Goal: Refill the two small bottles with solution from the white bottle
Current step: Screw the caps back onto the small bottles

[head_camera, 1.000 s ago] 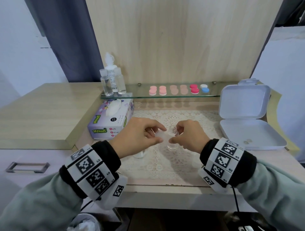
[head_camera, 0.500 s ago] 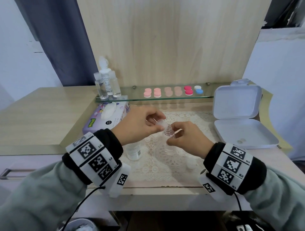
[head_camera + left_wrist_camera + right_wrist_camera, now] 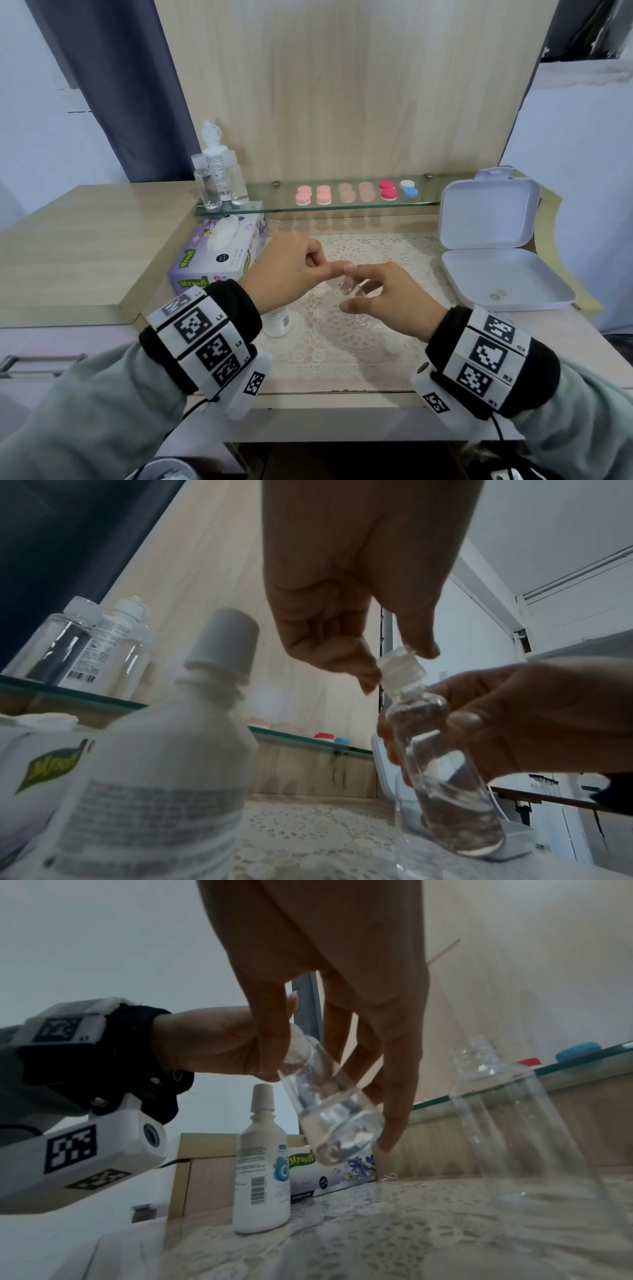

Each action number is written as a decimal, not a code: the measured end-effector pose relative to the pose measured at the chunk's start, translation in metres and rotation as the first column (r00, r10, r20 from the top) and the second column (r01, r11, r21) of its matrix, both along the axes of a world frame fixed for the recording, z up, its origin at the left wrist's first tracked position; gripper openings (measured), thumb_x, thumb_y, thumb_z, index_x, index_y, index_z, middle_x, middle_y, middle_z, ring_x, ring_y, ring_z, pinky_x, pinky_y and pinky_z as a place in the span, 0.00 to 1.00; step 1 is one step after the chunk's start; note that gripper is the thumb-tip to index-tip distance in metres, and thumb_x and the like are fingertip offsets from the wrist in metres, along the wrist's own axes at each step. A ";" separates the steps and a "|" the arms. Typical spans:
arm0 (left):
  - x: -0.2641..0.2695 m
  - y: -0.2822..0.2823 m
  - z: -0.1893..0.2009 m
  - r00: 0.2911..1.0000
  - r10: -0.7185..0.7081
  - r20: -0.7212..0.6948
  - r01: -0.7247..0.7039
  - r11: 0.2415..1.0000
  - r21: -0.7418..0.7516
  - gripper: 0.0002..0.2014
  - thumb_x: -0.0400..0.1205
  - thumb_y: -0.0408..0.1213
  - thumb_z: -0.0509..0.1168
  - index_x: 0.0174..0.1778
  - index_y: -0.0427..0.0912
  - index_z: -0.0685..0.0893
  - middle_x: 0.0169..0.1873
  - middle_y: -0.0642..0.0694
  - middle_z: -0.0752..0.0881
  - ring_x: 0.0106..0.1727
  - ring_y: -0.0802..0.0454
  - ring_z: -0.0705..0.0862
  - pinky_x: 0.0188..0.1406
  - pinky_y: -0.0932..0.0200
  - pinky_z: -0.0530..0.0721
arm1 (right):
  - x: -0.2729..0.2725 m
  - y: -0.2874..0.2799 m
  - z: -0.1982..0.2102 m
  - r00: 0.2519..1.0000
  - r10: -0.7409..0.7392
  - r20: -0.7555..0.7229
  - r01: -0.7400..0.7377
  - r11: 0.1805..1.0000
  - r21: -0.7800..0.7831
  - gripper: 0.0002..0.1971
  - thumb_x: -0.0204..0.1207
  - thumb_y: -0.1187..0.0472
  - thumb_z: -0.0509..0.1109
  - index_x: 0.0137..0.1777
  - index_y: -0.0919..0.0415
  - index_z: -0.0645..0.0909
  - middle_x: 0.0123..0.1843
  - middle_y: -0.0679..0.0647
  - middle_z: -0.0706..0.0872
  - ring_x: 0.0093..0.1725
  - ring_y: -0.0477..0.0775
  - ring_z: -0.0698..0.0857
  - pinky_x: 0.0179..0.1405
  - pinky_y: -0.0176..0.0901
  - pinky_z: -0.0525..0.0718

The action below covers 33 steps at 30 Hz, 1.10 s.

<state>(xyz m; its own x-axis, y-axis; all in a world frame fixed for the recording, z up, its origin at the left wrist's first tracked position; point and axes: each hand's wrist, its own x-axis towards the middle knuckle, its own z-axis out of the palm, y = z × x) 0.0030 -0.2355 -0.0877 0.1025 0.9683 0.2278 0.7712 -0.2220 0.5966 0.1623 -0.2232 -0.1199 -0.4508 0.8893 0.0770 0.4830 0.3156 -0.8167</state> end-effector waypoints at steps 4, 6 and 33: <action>-0.001 -0.001 -0.005 0.998 -0.005 0.063 0.002 0.999 0.046 0.15 0.68 0.52 0.71 0.24 0.45 0.80 0.22 0.54 0.79 0.24 0.65 0.76 0.26 0.74 0.74 | -0.001 -0.001 0.000 0.999 -0.037 -0.003 0.037 0.999 0.008 0.08 0.64 0.59 0.79 0.42 0.55 0.84 0.45 0.50 0.86 0.35 0.46 0.80 0.32 0.20 0.75; -0.002 -0.004 -0.004 0.992 -0.061 0.110 0.059 0.998 0.024 0.09 0.68 0.45 0.74 0.35 0.44 0.86 0.28 0.57 0.81 0.29 0.69 0.78 0.30 0.78 0.76 | 0.001 0.000 0.000 0.999 -0.051 -0.011 0.051 0.999 0.000 0.09 0.64 0.60 0.79 0.44 0.57 0.86 0.43 0.49 0.86 0.32 0.43 0.80 0.30 0.19 0.75; -0.003 -0.008 0.010 0.991 -0.131 -0.024 0.128 0.988 -0.087 0.19 0.69 0.37 0.75 0.56 0.51 0.84 0.57 0.58 0.84 0.56 0.65 0.80 0.56 0.67 0.78 | 0.005 -0.003 0.001 0.998 -0.042 -0.050 0.041 0.999 -0.025 0.09 0.62 0.61 0.80 0.35 0.49 0.82 0.43 0.48 0.87 0.30 0.42 0.79 0.28 0.19 0.74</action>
<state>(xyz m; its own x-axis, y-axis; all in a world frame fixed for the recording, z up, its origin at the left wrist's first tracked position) 0.0000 -0.2435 -0.0775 0.2339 0.9622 0.1398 0.7565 -0.2704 0.5954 0.1675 -0.2258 -0.1193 -0.4097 0.9089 0.0771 0.4532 0.2761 -0.8476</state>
